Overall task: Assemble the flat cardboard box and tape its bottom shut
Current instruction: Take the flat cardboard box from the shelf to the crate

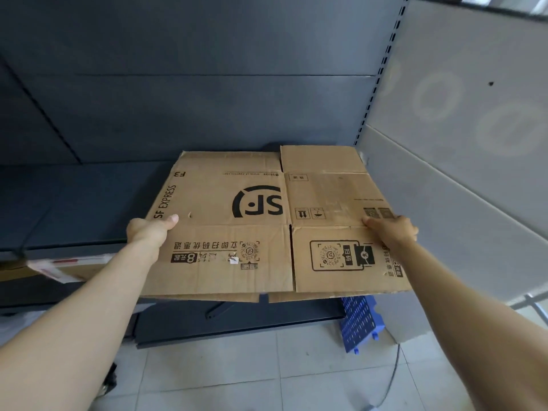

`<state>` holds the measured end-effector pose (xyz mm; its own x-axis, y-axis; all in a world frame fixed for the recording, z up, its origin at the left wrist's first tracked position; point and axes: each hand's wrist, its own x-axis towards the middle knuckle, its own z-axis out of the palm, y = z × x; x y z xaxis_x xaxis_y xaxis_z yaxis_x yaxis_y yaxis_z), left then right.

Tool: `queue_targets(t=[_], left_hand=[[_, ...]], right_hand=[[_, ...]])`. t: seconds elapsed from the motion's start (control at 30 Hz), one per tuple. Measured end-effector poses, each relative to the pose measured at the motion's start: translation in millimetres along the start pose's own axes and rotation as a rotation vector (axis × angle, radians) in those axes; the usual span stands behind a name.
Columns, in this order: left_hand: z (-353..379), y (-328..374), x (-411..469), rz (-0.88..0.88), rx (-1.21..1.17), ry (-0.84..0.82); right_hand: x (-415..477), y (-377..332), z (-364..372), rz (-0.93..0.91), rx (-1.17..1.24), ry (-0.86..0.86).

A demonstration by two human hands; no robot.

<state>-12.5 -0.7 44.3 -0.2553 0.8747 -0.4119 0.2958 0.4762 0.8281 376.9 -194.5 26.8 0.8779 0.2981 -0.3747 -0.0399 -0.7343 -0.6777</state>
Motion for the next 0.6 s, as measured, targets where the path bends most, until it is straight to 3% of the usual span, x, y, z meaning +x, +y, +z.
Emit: queue_targets(t=[0.27, 0.6], left_hand=[[-60.5, -3.3, -75.7, 0.082, -0.048, 0.089], [-172.6, -62.8, -176.1, 0.074, -0.249, 0.267]], right_hand=[[-51.0, 0.4, -38.2, -0.112, 0.064, -0.050], [-146.3, 4.7, -62.9, -0.304, 0.047, -0.150]])
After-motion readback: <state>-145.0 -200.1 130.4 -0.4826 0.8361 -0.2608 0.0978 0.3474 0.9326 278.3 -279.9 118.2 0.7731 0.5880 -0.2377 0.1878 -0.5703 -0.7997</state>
